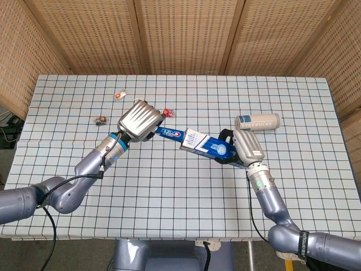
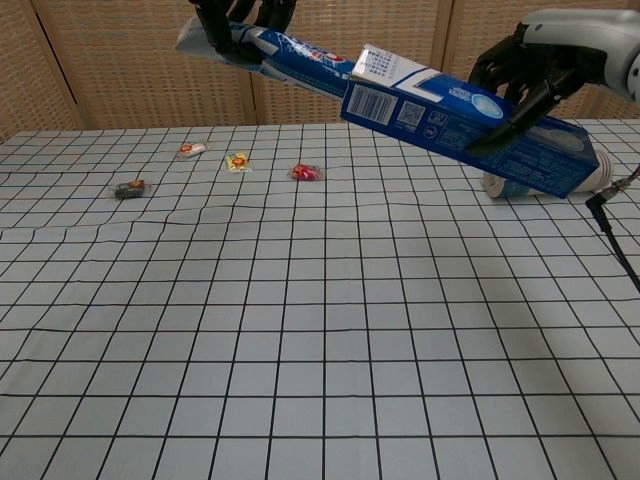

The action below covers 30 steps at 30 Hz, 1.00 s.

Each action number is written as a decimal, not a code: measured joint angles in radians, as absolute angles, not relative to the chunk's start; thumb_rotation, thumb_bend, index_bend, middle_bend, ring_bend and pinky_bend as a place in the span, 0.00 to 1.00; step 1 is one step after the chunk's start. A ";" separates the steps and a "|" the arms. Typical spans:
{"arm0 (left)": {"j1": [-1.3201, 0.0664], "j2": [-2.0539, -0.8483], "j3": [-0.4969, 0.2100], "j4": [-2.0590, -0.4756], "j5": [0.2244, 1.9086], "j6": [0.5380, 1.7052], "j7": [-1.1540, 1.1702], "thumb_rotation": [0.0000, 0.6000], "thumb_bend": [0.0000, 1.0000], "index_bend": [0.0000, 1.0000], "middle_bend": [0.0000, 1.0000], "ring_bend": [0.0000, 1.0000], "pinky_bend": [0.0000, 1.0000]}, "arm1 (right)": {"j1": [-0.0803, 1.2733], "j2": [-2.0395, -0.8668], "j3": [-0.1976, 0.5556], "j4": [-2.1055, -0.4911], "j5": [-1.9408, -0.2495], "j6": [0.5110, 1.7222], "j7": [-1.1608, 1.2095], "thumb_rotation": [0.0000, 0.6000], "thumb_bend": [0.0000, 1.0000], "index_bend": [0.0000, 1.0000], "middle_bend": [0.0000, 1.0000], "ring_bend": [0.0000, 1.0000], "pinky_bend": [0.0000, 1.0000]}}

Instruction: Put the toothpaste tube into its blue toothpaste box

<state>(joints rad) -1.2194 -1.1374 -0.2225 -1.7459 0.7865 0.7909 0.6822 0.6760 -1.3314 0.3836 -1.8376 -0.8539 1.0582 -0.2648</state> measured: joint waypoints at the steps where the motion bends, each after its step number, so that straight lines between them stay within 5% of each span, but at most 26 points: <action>1: -1.226 -1.143 -0.222 -1.742 0.785 0.793 0.685 1.00 0.62 0.88 0.59 0.56 0.50 | 0.676 -1.330 0.384 -1.840 -0.857 1.057 -0.255 1.00 0.23 0.75 0.59 0.65 0.68; 11: -1.301 -1.190 -0.239 -1.718 0.789 0.811 0.708 1.00 0.61 0.86 0.56 0.55 0.49 | 0.665 -1.310 0.391 -1.862 -0.882 1.033 -0.127 1.00 0.23 0.75 0.59 0.65 0.68; 17: -1.351 -1.205 -0.239 -1.701 0.844 0.839 0.794 1.00 0.46 0.75 0.47 0.48 0.41 | 0.655 -1.309 0.395 -1.851 -0.901 1.013 -0.033 1.00 0.23 0.75 0.59 0.65 0.68; 19: -1.370 -1.210 -0.236 -1.692 0.883 0.857 0.848 1.00 0.41 0.69 0.42 0.43 0.36 | 0.650 -1.311 0.398 -1.844 -0.910 1.008 0.006 1.00 0.23 0.75 0.59 0.65 0.68; 22: -1.403 -1.217 -0.232 -1.675 0.964 0.893 0.941 1.00 0.35 0.48 0.24 0.28 0.25 | 0.641 -1.316 0.404 -1.831 -0.927 1.002 0.076 1.00 0.23 0.75 0.59 0.65 0.68; 26: -1.438 -1.220 -0.239 -1.666 1.036 0.954 1.023 1.00 0.31 0.24 0.11 0.15 0.15 | 0.624 -1.335 0.413 -1.803 -0.964 1.006 0.181 1.00 0.23 0.75 0.59 0.65 0.68; 30: -1.438 -1.218 -0.260 -1.687 1.040 1.009 1.039 1.00 0.29 0.20 0.08 0.13 0.13 | 0.605 -1.365 0.413 -1.760 -1.006 1.014 0.277 1.00 0.23 0.75 0.59 0.65 0.68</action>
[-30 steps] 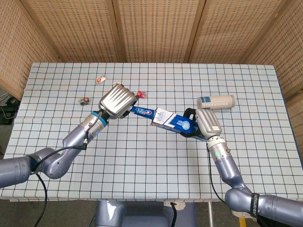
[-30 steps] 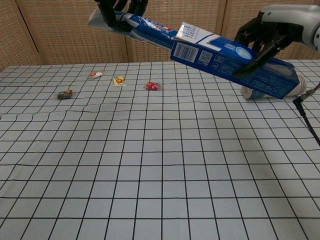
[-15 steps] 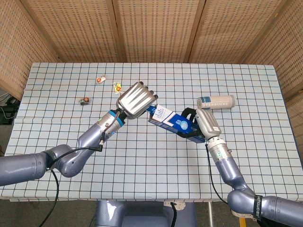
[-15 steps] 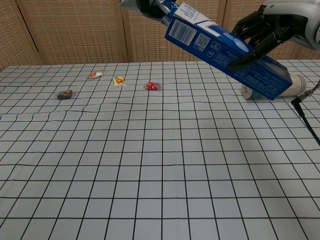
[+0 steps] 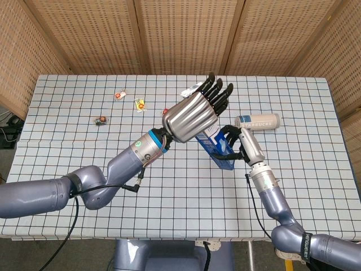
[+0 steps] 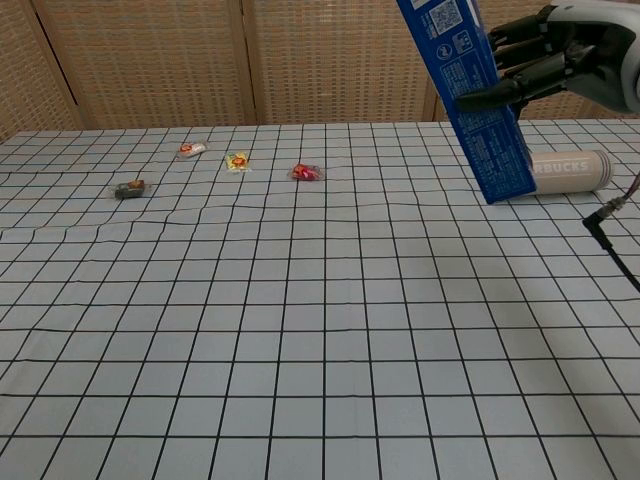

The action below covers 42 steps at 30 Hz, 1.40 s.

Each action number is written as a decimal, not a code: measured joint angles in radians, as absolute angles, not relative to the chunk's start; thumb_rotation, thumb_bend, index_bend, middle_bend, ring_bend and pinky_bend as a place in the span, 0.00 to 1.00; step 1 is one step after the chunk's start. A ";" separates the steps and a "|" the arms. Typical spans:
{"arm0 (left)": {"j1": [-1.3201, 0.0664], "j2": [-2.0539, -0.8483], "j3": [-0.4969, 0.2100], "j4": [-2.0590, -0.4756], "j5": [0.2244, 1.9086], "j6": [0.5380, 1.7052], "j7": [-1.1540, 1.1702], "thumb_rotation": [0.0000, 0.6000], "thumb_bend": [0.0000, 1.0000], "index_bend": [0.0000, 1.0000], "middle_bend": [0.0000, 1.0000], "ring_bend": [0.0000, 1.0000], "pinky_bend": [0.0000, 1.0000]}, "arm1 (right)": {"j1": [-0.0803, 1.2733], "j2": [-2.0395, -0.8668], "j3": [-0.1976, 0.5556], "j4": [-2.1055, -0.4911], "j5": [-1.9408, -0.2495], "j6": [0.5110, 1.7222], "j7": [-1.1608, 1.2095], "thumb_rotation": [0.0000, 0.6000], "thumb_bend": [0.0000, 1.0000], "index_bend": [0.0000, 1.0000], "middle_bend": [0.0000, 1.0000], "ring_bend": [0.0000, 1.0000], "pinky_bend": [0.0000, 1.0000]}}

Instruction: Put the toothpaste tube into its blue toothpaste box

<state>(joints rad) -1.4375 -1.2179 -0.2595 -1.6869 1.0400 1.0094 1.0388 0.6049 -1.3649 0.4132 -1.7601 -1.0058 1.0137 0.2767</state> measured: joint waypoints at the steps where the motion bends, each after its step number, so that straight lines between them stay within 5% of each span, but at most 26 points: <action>1: -1.434 -1.215 -0.262 -1.693 1.042 1.019 1.040 1.00 0.29 0.19 0.08 0.13 0.13 | 0.600 -1.373 0.412 -1.748 -1.018 1.017 0.297 1.00 0.23 0.75 0.59 0.65 0.68; 18: -1.351 -1.220 -0.246 -1.664 1.093 1.070 0.974 1.00 0.12 0.17 0.05 0.10 0.11 | 0.571 -1.449 0.392 -1.676 -1.108 1.075 0.390 1.00 0.23 0.75 0.59 0.65 0.68; 28: -1.226 -1.220 -0.245 -1.747 1.056 1.185 0.908 1.00 0.12 0.17 0.05 0.10 0.11 | 0.571 -1.438 0.358 -1.627 -1.122 1.074 0.307 1.00 0.23 0.75 0.59 0.65 0.68; 42: -0.834 -1.213 -0.027 -1.862 1.241 1.460 0.688 1.00 0.12 0.18 0.05 0.10 0.11 | 0.528 -1.480 0.182 -1.436 -1.129 1.113 -0.068 1.00 0.23 0.74 0.56 0.63 0.68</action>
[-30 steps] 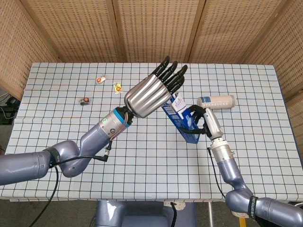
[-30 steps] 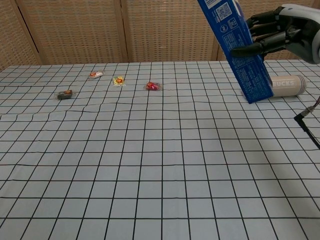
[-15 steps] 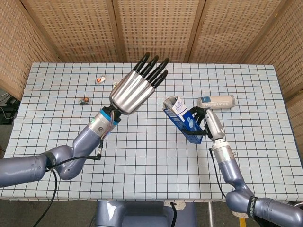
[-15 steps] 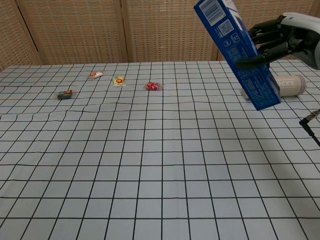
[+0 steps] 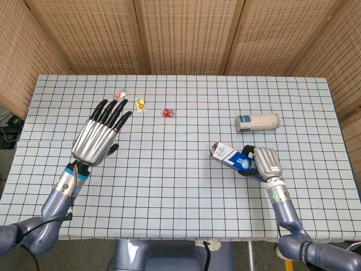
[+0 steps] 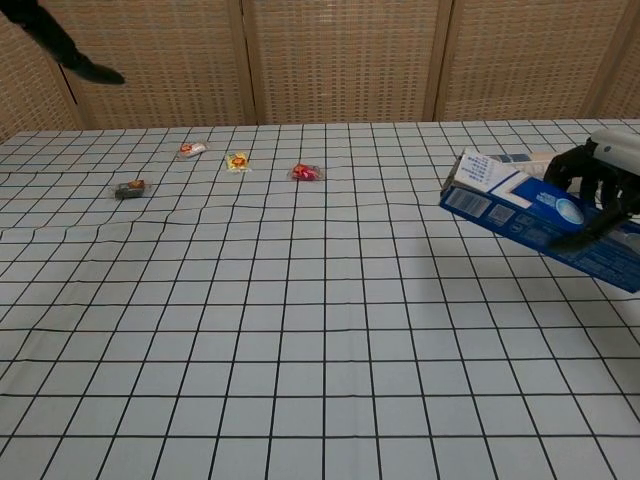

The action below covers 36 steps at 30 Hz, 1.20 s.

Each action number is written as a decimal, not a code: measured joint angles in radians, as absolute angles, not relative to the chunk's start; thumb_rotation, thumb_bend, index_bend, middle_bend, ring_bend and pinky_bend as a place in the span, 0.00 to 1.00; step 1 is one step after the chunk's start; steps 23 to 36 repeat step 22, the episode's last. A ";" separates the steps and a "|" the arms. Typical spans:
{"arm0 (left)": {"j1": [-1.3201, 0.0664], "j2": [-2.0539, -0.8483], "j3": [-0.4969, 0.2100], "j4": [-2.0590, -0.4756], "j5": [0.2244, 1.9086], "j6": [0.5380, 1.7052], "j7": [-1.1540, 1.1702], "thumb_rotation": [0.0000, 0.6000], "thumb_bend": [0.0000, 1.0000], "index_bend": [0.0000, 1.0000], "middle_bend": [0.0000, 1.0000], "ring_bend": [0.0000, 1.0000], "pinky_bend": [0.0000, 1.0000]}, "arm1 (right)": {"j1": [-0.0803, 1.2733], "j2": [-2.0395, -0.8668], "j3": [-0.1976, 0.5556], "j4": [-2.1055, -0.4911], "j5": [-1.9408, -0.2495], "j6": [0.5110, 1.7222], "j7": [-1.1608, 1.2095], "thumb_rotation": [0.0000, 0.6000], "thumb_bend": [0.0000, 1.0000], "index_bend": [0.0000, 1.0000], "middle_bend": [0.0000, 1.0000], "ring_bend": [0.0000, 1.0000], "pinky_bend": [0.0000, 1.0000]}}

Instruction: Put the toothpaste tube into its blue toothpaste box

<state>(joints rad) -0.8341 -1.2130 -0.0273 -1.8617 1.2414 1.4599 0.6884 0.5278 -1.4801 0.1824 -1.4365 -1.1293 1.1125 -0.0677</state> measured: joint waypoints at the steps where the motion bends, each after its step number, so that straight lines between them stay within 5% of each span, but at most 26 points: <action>1: -0.813 -1.215 -0.014 -1.861 1.259 1.473 0.676 1.00 0.12 0.18 0.05 0.10 0.11 | 0.524 -1.484 0.174 -1.429 -1.128 1.116 -0.088 1.00 0.22 0.73 0.56 0.62 0.68; 5: -0.714 -1.236 0.034 -1.840 1.320 1.527 0.605 1.00 0.12 0.18 0.05 0.10 0.11 | 0.502 -1.504 0.138 -1.404 -1.115 1.129 -0.179 1.00 0.22 0.64 0.46 0.52 0.59; 7: -0.672 -1.249 0.052 -1.816 1.331 1.543 0.569 1.00 0.12 0.18 0.05 0.10 0.11 | 0.492 -1.511 0.123 -1.401 -1.107 1.129 -0.210 1.00 0.21 0.51 0.30 0.35 0.35; 9: -0.630 -1.264 0.069 -1.781 1.348 1.558 0.536 1.00 0.12 0.18 0.05 0.10 0.11 | 0.485 -1.513 0.108 -1.404 -1.095 1.122 -0.244 1.00 0.19 0.28 0.06 0.07 0.04; 10: -0.614 -1.270 0.075 -1.765 1.355 1.564 0.525 1.00 0.12 0.18 0.05 0.10 0.11 | 0.482 -1.513 0.103 -1.409 -1.087 1.117 -0.259 1.00 0.19 0.23 0.03 0.04 0.01; 15: -0.511 -1.301 0.116 -1.684 1.399 1.612 0.469 1.00 0.12 0.17 0.04 0.08 0.07 | 0.452 -1.518 0.080 -1.429 -1.081 1.147 -0.318 1.00 0.17 0.02 0.00 0.00 0.00; 22: -0.353 -1.332 0.181 -1.612 1.430 1.666 0.383 1.00 0.11 0.13 0.00 0.01 0.00 | 0.379 -1.522 0.022 -1.411 -1.228 1.288 -0.277 1.00 0.17 0.00 0.00 0.00 0.00; 36: -0.353 -1.332 0.181 -1.612 1.430 1.666 0.383 1.00 0.11 0.13 0.00 0.01 0.00 | 0.379 -1.522 0.022 -1.411 -1.228 1.288 -0.277 1.00 0.17 0.00 0.00 0.00 0.00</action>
